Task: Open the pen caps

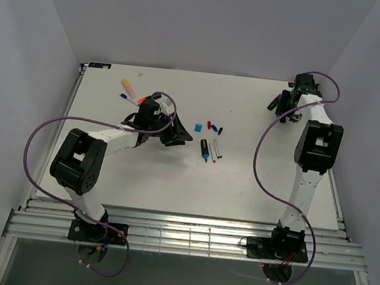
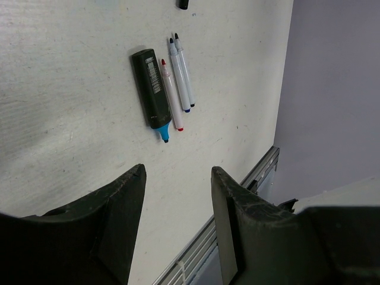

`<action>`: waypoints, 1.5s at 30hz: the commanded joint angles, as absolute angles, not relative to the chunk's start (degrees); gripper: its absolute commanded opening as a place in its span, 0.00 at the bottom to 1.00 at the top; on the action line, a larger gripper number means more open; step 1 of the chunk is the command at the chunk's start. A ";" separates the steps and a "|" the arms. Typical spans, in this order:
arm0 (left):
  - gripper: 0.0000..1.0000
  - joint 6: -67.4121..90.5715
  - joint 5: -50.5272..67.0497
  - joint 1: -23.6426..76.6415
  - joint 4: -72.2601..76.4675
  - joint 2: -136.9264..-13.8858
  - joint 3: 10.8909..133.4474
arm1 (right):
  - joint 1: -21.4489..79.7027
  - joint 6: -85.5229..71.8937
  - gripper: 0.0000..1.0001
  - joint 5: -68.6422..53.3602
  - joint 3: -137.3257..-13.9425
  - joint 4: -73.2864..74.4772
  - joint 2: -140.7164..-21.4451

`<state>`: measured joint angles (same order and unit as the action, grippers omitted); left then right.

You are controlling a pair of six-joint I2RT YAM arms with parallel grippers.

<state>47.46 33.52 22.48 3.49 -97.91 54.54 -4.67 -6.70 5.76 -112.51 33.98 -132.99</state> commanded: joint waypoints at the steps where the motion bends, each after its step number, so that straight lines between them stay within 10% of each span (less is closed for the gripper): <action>1: 0.59 47.46 34.98 23.20 4.13 -97.73 56.86 | -4.83 -5.36 0.63 4.83 -115.75 30.15 -134.47; 17: 0.59 46.23 33.93 24.26 1.14 -97.21 56.78 | -4.83 -4.92 0.52 6.50 -117.42 28.12 -139.75; 27: 0.58 45.70 33.05 24.87 0.97 -96.94 55.64 | -4.75 -5.18 0.08 6.77 -110.67 28.22 -136.42; 45: 0.57 46.32 29.18 26.28 -3.69 -89.04 54.32 | 6.14 -12.30 0.08 -2.10 -66.64 16.52 -96.63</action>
